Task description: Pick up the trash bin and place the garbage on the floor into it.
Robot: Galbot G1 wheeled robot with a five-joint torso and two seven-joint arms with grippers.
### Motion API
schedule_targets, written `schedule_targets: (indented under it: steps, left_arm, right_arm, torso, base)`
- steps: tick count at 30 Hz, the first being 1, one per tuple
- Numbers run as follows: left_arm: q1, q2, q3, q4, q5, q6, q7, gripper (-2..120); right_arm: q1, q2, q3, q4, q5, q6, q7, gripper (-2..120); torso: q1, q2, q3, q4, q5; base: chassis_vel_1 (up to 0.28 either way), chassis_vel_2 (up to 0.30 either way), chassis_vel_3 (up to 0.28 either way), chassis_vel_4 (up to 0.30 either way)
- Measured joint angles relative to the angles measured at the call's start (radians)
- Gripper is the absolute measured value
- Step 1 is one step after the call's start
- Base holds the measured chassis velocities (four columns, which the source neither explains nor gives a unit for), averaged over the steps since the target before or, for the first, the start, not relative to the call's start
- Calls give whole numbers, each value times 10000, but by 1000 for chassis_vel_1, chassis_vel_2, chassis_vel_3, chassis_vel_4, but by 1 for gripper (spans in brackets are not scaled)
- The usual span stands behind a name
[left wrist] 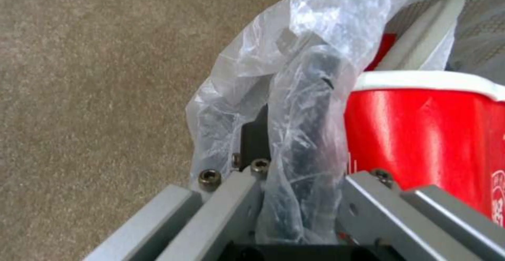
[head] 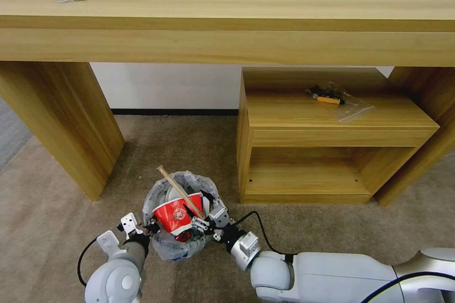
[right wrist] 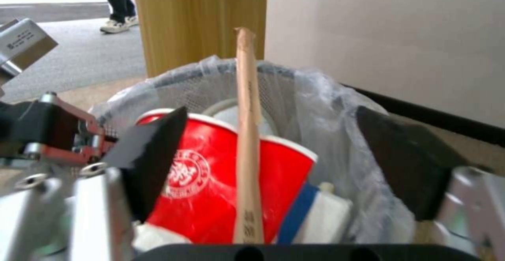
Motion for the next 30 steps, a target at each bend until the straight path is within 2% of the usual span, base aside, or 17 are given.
schedule_targets:
  steps: [2, 6, 30]
  left_arm:
    - [-57, 38, -35, 72, -43, -8, -11, 0]
    - [-120, 93, -44, 156, -84, -9, -25, 0]
    - [-586, 54, 154, 689, -140, -40, -107, 0]
  right_arm:
    - [-91, -94, 95, 74, -21, 0, -14, 96]
    - [-203, -223, 280, 213, -36, -6, -30, 100]
    - [-528, -709, 1016, 583, -160, 16, -168, 100]
  torso:
    - [0, 0, 0, 0, 0]
    - [-1, 0, 0, 0, 0]
    - [-2, 1, 0, 1, 1]
  base:
    - [0, 0, 0, 0]
    - [0, 0, 0, 0]
    - [0, 0, 0, 0]
